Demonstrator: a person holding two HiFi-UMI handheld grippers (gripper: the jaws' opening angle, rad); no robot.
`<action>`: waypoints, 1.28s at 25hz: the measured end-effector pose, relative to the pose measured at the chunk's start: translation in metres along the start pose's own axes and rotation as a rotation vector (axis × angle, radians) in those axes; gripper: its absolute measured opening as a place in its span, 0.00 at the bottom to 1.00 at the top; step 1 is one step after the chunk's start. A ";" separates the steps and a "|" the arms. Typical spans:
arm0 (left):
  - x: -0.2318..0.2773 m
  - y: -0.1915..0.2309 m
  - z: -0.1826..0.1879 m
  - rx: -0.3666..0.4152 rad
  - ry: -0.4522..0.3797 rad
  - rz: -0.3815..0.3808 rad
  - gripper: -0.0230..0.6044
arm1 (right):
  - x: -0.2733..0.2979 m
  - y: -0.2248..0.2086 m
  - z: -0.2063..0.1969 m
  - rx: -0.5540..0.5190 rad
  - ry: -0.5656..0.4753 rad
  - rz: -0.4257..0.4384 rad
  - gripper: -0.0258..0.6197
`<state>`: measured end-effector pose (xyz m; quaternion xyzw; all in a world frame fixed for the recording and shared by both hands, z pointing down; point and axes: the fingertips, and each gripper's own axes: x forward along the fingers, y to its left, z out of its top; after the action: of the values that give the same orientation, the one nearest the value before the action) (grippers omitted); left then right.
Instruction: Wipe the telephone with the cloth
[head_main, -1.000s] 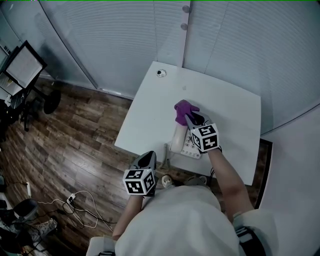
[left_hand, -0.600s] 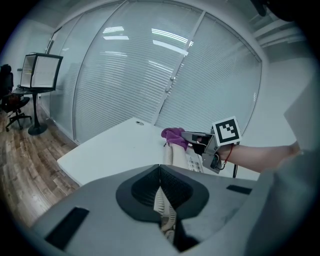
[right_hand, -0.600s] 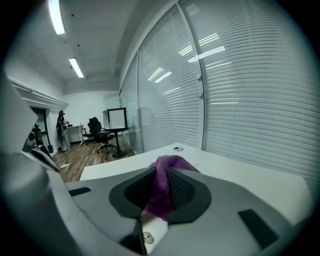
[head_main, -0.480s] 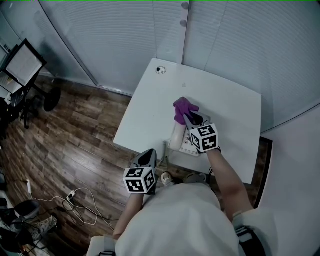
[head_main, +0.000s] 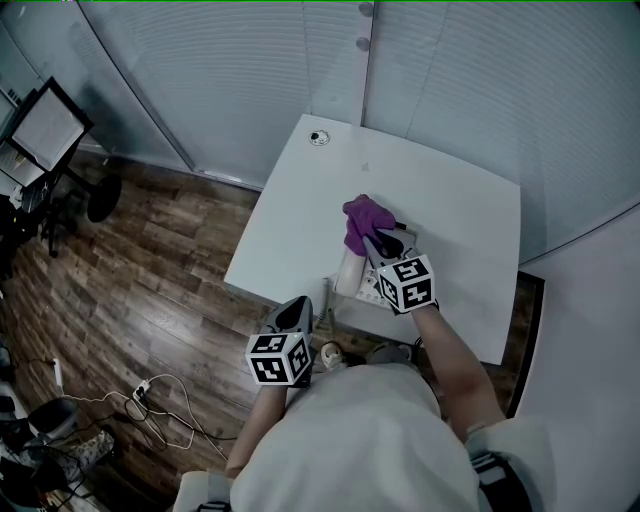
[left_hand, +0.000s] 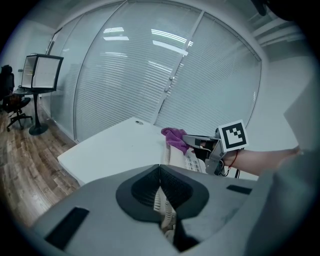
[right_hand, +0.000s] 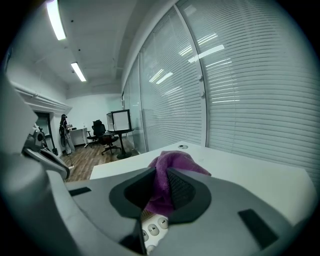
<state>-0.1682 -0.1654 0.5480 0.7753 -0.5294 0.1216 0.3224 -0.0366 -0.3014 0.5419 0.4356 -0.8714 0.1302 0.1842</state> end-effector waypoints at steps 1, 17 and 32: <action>0.000 0.000 0.000 0.001 0.000 0.000 0.07 | -0.001 0.001 -0.001 0.000 0.001 0.002 0.16; -0.007 -0.001 -0.004 0.004 0.003 0.000 0.07 | -0.017 0.023 -0.013 -0.011 0.017 0.039 0.16; -0.011 0.002 -0.008 0.002 -0.001 0.004 0.07 | -0.026 0.043 -0.037 -0.029 0.052 0.065 0.16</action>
<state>-0.1728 -0.1528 0.5486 0.7746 -0.5310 0.1226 0.3210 -0.0496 -0.2439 0.5608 0.4009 -0.8818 0.1348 0.2088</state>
